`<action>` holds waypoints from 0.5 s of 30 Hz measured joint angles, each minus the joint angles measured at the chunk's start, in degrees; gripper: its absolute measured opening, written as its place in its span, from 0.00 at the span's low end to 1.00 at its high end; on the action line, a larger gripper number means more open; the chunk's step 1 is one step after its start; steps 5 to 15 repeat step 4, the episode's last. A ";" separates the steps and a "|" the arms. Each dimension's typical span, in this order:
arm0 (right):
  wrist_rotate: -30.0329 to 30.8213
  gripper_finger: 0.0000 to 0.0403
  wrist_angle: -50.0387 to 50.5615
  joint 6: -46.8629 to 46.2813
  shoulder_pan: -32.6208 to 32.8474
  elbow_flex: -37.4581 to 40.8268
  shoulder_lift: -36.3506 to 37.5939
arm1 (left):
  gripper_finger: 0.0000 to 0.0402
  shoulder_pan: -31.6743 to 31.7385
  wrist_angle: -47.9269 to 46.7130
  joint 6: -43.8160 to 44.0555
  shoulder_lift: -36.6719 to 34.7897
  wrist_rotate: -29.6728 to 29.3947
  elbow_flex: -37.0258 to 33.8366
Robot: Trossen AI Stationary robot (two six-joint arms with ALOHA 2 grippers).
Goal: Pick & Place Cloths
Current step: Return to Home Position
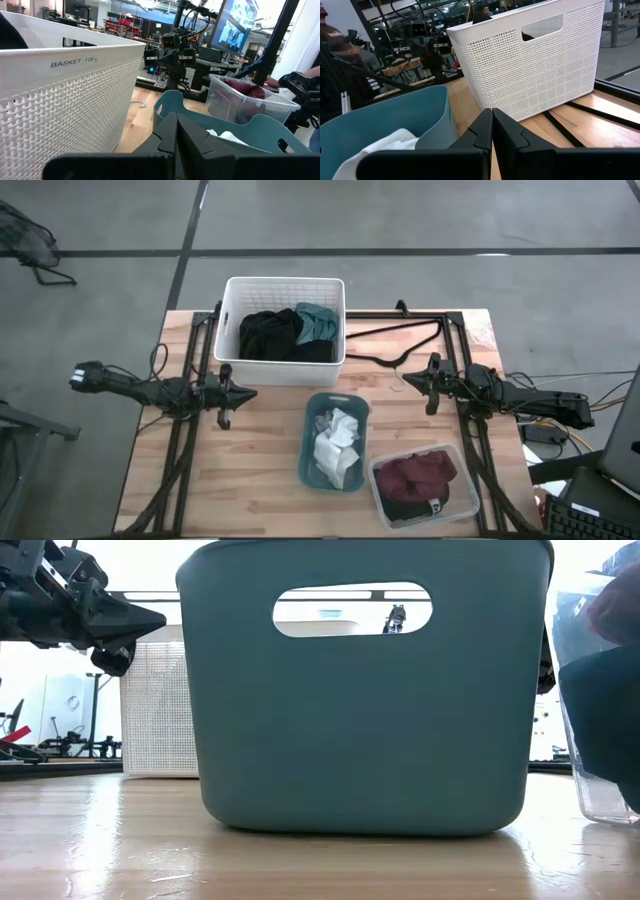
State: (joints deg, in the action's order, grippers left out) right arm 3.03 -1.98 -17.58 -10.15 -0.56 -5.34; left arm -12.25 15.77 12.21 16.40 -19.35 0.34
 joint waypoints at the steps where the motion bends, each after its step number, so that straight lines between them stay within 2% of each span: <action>1: 0.02 0.02 0.00 0.00 0.00 0.00 0.00 | 0.03 0.00 0.01 0.00 0.02 0.00 0.00; 15: 0.01 0.02 0.00 0.00 0.00 0.00 0.00 | 0.03 -0.02 0.02 0.00 0.00 0.00 0.00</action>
